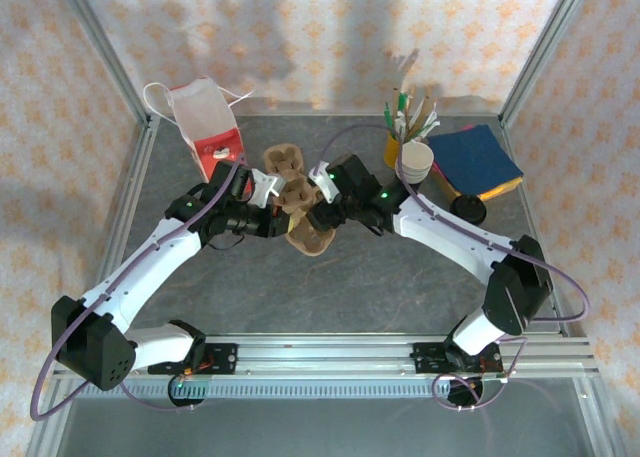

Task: Pack the takeout coffee

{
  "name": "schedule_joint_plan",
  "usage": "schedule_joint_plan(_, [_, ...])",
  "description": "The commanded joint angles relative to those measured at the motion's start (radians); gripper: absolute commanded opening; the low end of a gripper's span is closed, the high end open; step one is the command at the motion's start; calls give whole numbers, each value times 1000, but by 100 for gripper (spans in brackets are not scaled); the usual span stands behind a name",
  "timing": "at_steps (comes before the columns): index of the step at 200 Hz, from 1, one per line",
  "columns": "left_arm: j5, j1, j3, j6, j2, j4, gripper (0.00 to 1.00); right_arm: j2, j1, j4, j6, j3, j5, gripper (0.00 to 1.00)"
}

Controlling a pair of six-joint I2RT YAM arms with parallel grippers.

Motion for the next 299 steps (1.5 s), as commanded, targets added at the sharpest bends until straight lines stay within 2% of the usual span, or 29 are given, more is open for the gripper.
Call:
schedule_joint_plan(1, [12,-1,45,24,-10,-22,0,9,7,-12,-18,-12,10,66])
schedule_joint_plan(43, [8,-1,54,28,-9,-27,0,2,7,-2,-36,-34,-44,65])
schedule_joint_plan(88, [12,-1,58,28,-5,-28,0,-4,7,13,-34,-39,-13,66])
schedule_joint_plan(109, [12,-2,53,30,-7,-27,0,0,7,16,-18,-30,3,63])
schedule_joint_plan(192, [11,-7,30,19,-7,-5,0,-26,7,43,-1,-50,-12,62])
schedule_joint_plan(267, [-11,-7,11,6,-13,19,0,-46,7,44,-4,-66,7,52])
schedule_joint_plan(281, [6,-7,4,-15,-14,50,7,-39,7,29,-2,-64,21,51])
schedule_joint_plan(299, [15,-7,-7,-47,-20,96,10,-5,7,-23,7,-36,50,46])
